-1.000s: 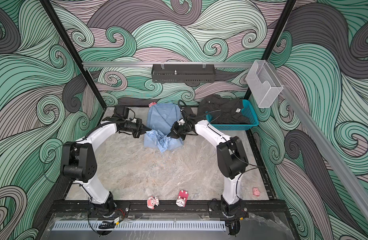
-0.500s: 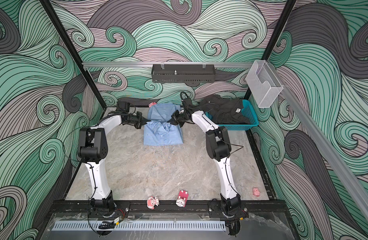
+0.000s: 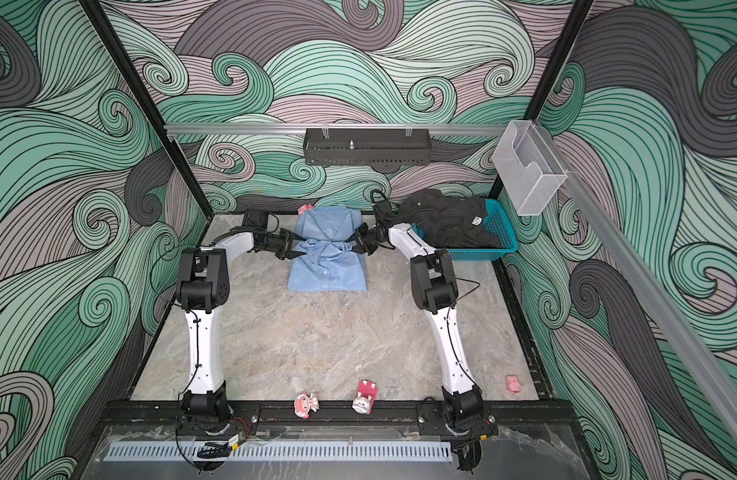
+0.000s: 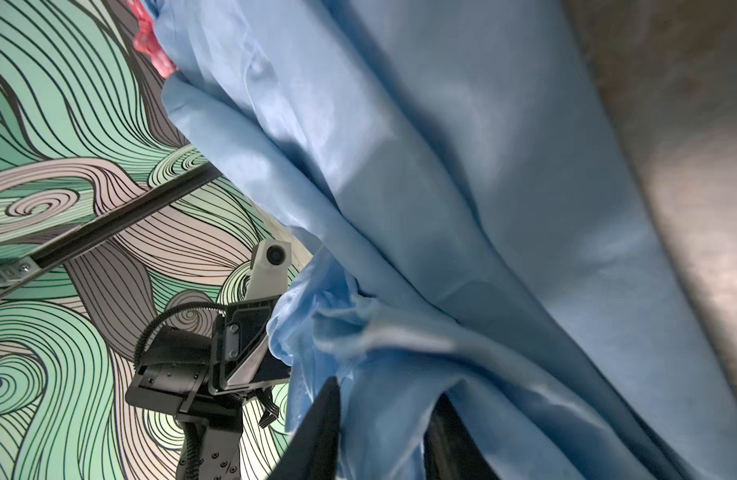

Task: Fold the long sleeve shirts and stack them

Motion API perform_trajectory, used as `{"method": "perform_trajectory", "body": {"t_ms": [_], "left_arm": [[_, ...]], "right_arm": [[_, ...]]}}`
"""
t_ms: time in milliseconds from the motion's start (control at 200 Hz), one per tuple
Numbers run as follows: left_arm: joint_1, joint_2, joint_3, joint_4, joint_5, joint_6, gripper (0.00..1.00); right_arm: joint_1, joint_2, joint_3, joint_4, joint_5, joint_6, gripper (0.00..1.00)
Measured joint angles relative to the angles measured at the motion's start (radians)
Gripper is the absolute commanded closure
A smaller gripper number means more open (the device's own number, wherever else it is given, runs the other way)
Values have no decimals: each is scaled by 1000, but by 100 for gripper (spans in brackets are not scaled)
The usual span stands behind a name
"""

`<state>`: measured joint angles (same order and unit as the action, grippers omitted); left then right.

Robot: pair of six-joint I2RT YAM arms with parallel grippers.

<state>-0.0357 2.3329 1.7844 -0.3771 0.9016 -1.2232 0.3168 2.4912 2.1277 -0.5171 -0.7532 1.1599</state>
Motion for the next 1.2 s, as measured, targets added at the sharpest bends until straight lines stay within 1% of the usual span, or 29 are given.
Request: {"method": "perform_trajectory", "body": {"t_ms": [100, 200, 340, 420, 495, 545, 610, 655, 710, 771, 831, 906, 961, 1026, 1201], "left_arm": [[11, -13, 9, 7, -2, 0, 31], [32, -56, 2, -6, -7, 8, 31], [60, -198, -56, -42, -21, 59, 30], [68, -286, -106, -73, -30, 104, 32], [52, -356, -165, -93, -32, 148, 36], [29, -379, -201, -103, -32, 175, 43], [-12, -384, -248, -106, -30, 200, 52], [-44, -380, -291, -107, -29, 215, 58], [-75, -370, -338, -109, -29, 226, 64], [-104, -352, -379, -109, -26, 232, 71], [-114, -330, -402, -110, -25, 238, 77], [-112, -302, -414, -109, -26, 248, 79], [-109, -283, -414, -109, -26, 252, 80], [-108, -261, -412, -109, -26, 256, 79], [-103, -175, -370, -107, -27, 281, 80]], "right_arm": [[-13, -2, 0, -12, 24, -35, 55], [-20, -20, 2, -50, 58, -89, 52], [-24, -92, 2, -133, 117, -184, 46], [-23, -159, -11, -167, 154, -243, 46], [-16, -225, -30, -193, 183, -299, 48], [-8, -256, -35, -208, 196, -335, 51], [12, -275, -36, -221, 201, -386, 56], [30, -276, -42, -226, 199, -417, 57], [59, -274, -69, -227, 198, -449, 63], [90, -263, -109, -228, 195, -478, 72], [119, -239, -138, -232, 190, -499, 78], [149, -190, -136, -236, 178, -513, 84], [159, -148, -121, -241, 171, -519, 86], [162, -83, -63, -260, 166, -525, 86], [137, 100, 208, -292, 167, -517, 84]]}}
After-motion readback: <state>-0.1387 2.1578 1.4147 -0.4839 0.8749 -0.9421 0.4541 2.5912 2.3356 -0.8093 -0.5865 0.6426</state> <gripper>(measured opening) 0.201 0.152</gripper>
